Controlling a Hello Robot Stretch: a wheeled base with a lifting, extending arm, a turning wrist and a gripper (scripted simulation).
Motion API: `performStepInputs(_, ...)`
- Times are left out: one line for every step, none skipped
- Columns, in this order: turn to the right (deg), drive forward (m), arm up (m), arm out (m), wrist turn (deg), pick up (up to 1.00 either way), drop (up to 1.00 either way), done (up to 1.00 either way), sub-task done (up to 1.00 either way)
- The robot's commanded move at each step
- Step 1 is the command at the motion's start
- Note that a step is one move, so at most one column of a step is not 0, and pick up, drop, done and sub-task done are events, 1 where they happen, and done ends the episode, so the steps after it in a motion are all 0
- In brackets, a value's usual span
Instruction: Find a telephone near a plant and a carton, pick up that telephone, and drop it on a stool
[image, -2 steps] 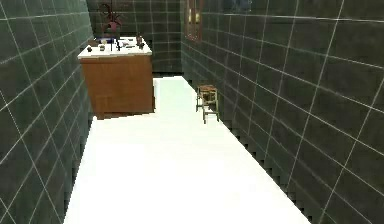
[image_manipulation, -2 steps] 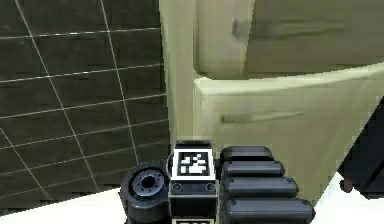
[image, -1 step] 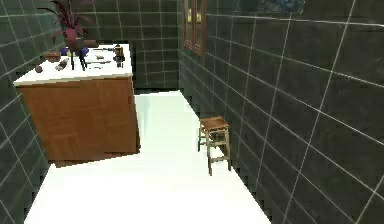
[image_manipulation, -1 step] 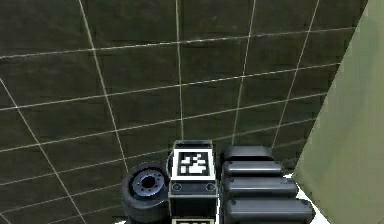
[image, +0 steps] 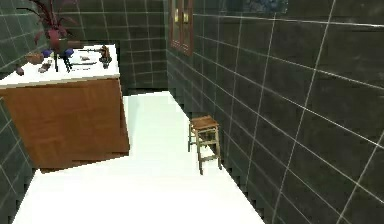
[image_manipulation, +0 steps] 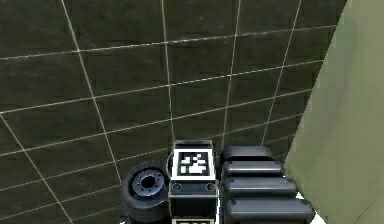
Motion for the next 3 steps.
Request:
performStepInputs(0.0, 1.00, 0.00, 0.00, 0.0, 0.00, 0.00, 0.00, 0.00)
performStepInputs(0.0, 0.20, 0.00, 0.00, 0.0, 0.00, 0.00, 0.00, 0.00)
performStepInputs(6.0, 0.00, 0.00, 0.00, 0.0, 0.00, 0.00, 0.00, 0.00)
